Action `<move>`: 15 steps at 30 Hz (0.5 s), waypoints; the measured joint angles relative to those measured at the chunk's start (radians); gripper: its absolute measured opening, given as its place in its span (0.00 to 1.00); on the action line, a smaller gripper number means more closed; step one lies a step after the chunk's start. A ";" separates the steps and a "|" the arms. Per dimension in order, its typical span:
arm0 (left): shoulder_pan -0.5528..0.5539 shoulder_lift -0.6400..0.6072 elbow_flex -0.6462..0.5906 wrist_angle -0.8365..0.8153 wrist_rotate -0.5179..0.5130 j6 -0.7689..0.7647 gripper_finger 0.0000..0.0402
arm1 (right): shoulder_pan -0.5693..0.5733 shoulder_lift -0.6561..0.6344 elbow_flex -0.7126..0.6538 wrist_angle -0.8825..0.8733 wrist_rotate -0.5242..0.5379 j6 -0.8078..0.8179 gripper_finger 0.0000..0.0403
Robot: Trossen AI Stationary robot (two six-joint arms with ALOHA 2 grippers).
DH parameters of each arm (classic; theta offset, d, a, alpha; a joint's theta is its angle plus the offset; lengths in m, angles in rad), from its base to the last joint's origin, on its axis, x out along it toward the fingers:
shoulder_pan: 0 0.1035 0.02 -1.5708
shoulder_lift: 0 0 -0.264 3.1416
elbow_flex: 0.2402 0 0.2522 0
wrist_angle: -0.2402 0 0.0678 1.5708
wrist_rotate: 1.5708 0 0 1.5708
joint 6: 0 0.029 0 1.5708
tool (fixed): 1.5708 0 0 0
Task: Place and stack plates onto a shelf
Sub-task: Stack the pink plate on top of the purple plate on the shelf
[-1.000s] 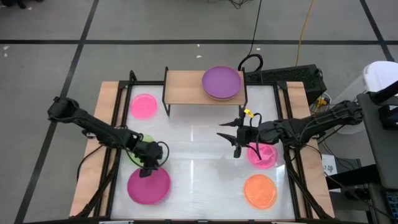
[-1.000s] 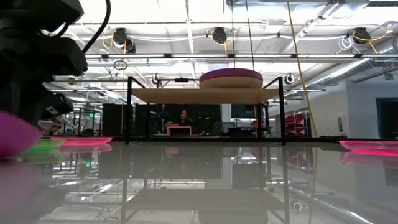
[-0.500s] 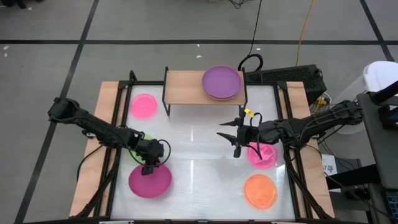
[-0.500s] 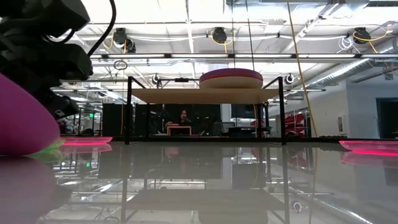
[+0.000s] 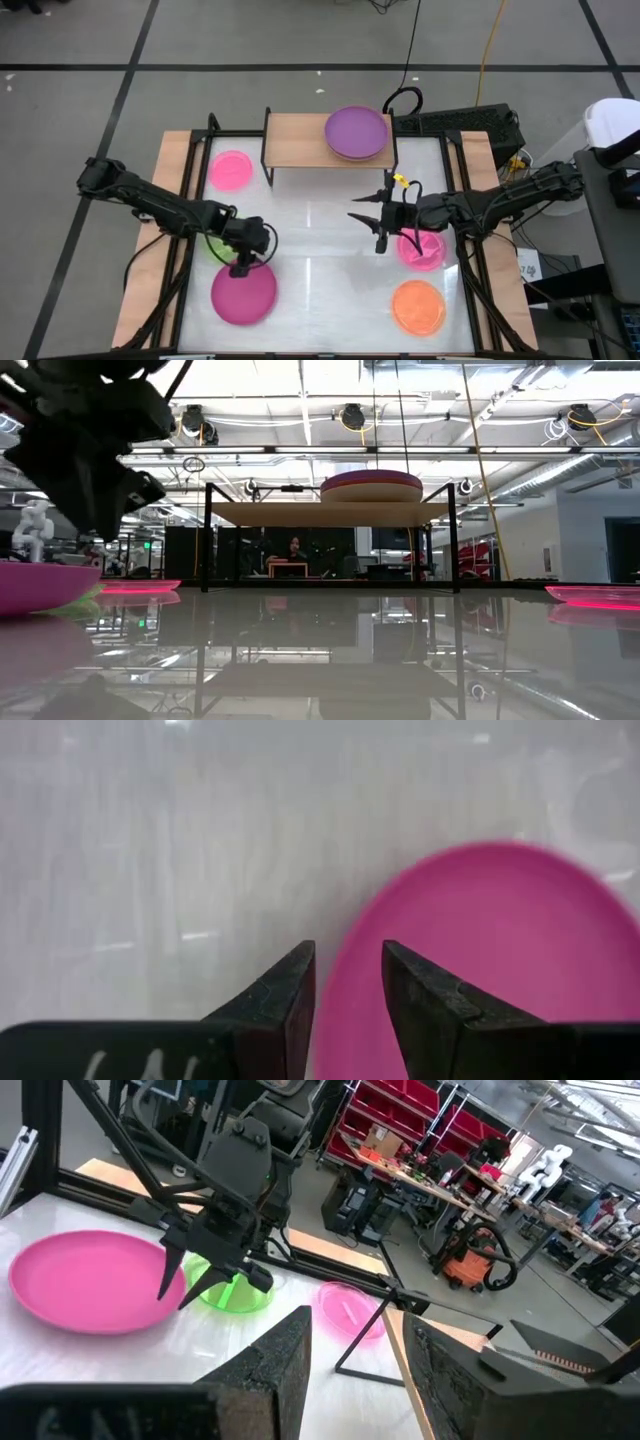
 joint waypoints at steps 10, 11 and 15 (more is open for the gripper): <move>0.020 0.124 0.000 -0.034 0.024 0.052 0.30 | 0.000 0.000 0.000 -0.009 -0.001 0.003 0.35; 0.020 0.143 0.000 -0.032 0.026 0.053 0.30 | 0.000 0.000 0.000 -0.008 -0.001 0.007 0.35; 0.019 0.208 0.000 -0.021 0.033 0.077 0.30 | 0.000 0.000 0.000 -0.009 -0.001 0.011 0.35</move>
